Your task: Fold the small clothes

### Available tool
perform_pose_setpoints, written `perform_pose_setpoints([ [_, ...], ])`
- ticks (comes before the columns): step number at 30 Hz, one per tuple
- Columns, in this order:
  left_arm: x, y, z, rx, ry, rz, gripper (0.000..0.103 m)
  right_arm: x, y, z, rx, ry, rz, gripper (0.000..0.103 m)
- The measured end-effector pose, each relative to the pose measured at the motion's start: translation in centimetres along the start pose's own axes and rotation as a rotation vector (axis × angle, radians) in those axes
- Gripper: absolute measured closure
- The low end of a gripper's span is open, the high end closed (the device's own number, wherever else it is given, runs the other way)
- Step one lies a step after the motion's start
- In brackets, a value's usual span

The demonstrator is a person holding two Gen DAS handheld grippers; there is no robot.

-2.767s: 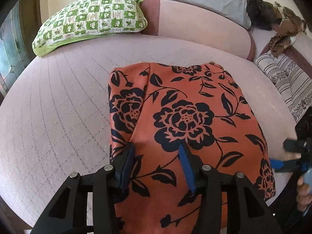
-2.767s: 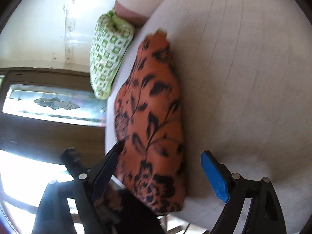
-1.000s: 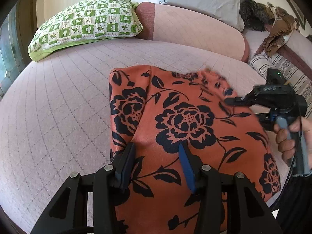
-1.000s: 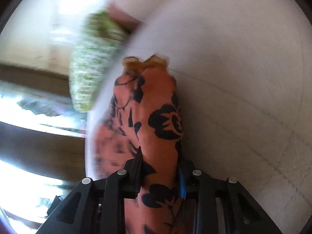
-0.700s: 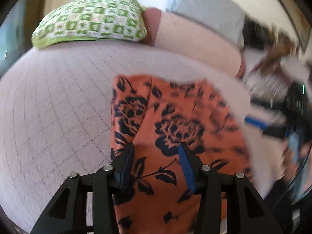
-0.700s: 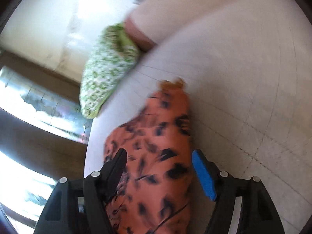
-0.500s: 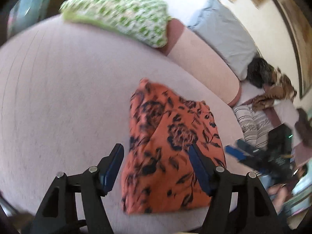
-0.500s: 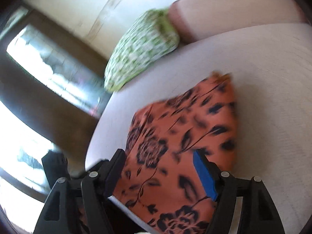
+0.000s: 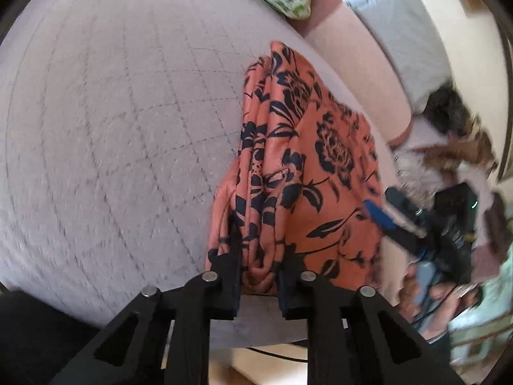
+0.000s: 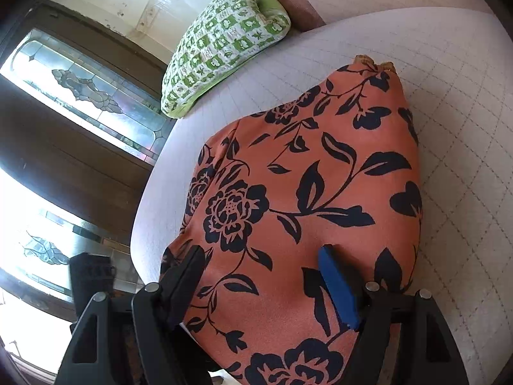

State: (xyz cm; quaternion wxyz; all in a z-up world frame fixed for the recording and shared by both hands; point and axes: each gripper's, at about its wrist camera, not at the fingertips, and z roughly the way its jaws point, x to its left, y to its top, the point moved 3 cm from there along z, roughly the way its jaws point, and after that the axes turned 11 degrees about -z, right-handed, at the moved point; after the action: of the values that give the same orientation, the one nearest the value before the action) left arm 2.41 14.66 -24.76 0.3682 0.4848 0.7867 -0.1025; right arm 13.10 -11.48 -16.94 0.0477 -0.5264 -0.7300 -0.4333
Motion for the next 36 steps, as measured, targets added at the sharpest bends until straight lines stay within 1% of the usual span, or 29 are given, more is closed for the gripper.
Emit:
perform_pose_setpoints([
  [1, 0.2, -0.2, 0.0, -0.007, -0.015, -0.010, 0.088, 0.0, 0.0, 0.0, 0.000, 0.005, -0.006, 0.026],
  [3, 1.7, -0.1, 1.3, 0.035, -0.027, -0.080, 0.087, -0.4, 0.0, 0.2, -0.002, 0.024, 0.006, 0.026],
  [4, 1.7, 0.2, 1.2, 0.048, -0.027, -0.096, 0.085, -0.6, 0.1, 0.4, -0.003, 0.033, 0.024, 0.026],
  [6, -0.4, 0.3, 0.5, 0.036, 0.034, 0.001, 0.078, -0.5, 0.4, 0.3, 0.000, 0.045, 0.027, 0.024],
  [7, -1.6, 0.3, -0.1, 0.021, 0.045, 0.049, 0.060, -0.5, 0.5, 0.3, 0.004, 0.052, 0.026, 0.022],
  [8, -2.6, 0.4, -0.8, 0.009, 0.030, 0.088, 0.040, -0.6, 0.5, 0.3, 0.007, 0.058, 0.026, 0.021],
  [9, -3.7, 0.8, -1.5, -0.010, 0.006, 0.121, 0.033, -0.7, 0.5, 0.3, 0.007, 0.062, 0.025, 0.021],
  [10, -4.6, 1.4, -2.2, -0.047, -0.018, 0.149, 0.026, -0.7, 0.5, 0.2, 0.005, 0.067, 0.025, 0.021],
  [11, -5.3, 2.3, -2.6, -0.091, -0.018, 0.175, 0.025, -0.8, 0.4, 0.2, 0.002, 0.071, 0.027, 0.021],
  [12, -5.9, 3.4, -2.4, -0.127, 0.002, 0.208, 0.025, -0.8, 0.4, 0.1, 0.001, 0.074, 0.026, 0.021],
  [13, -6.2, 4.8, -1.6, -0.134, 0.027, 0.224, 0.025, -0.8, 0.4, 0.2, 0.001, 0.076, 0.026, 0.021],
  [14, -6.3, 6.1, -0.6, -0.125, 0.038, 0.216, 0.025, -0.8, 0.5, 0.2, 0.002, 0.080, 0.024, 0.021],
  [17, -6.0, 10.0, 3.5, -0.050, 0.001, 0.160, 0.027, -0.9, 0.6, 0.3, 0.006, 0.098, 0.030, 0.021],
  [18, -5.7, 10.9, 4.8, -0.035, 0.007, 0.147, 0.031, -0.9, 0.6, 0.3, 0.006, 0.104, 0.034, 0.021],
  [19, -5.1, 11.6, 6.2, 0.000, 0.024, 0.121, 0.057, -1.0, 0.6, 0.2, 0.005, 0.112, 0.041, 0.021],
  [20, -4.8, 11.6, 7.4, 0.041, 0.044, 0.121, 0.074, -1.2, 0.6, 0.1, 0.003, 0.123, 0.052, 0.021],
  [21, -4.5, 11.6, 7.8, 0.037, 0.040, 0.123, 0.075, -1.4, 0.6, 0.1, 0.002, 0.130, 0.057, 0.021],
  [23, -4.0, 11.7, 7.7, 0.037, -0.005, 0.099, 0.078, -1.6, 0.5, 0.2, 0.002, 0.144, 0.065, 0.021],
  [24, -3.7, 11.8, 7.6, 0.044, -0.020, 0.081, 0.078, -1.6, 0.6, 0.2, 0.001, 0.146, 0.064, 0.021],
  [25, -3.7, 11.8, 7.4, 0.042, -0.018, 0.070, 0.078, -1.6, 0.6, 0.2, 0.003, 0.148, 0.062, 0.021],
  [26, -4.2, 11.6, 6.9, 0.022, 0.008, 0.086, 0.076, -1.6, 0.6, 0.3, 0.006, 0.145, 0.061, 0.021],
  [27, -5.5, 11.0, 6.1, -0.031, 0.063, 0.138, 0.074, -1.5, 0.7, 0.2, 0.010, 0.141, 0.061, 0.021],
  [28, -6.2, 10.5, 5.1, -0.075, 0.110, 0.182, 0.060, -1.3, 0.7, 0.0, 0.011, 0.136, 0.058, 0.021],
  [29, -7.1, 9.7, 4.2, -0.130, 0.176, 0.233, 0.039, -1.2, 0.8, -0.2, 0.009, 0.127, 0.056, 0.021],
  [30, -7.6, 9.2, 3.6, -0.178, 0.228, 0.266, 0.034, -1.0, 0.8, -0.6, -0.001, 0.109, 0.056, 0.021],
  [31, -8.2, 8.5, 2.9, -0.223, 0.273, 0.299, 0.033, -0.7, 0.8, -1.1, -0.010, 0.091, 0.057, 0.021],
  [32, -8.7, 7.5, 1.8, -0.255, 0.292, 0.333, 0.033, -0.2, 0.8, -1.7, -0.022, 0.078, 0.050, 0.021],
  [34, -9.2, 5.8, 0.5, -0.279, 0.300, 0.366, 0.033, 0.8, 0.7, -2.3, -0.038, 0.083, 0.030, 0.021],
  [36, -9.2, 4.8, 0.1, -0.282, 0.320, 0.375, 0.033, 1.4, 0.6, -2.0, -0.031, 0.067, 0.011, 0.021],
])
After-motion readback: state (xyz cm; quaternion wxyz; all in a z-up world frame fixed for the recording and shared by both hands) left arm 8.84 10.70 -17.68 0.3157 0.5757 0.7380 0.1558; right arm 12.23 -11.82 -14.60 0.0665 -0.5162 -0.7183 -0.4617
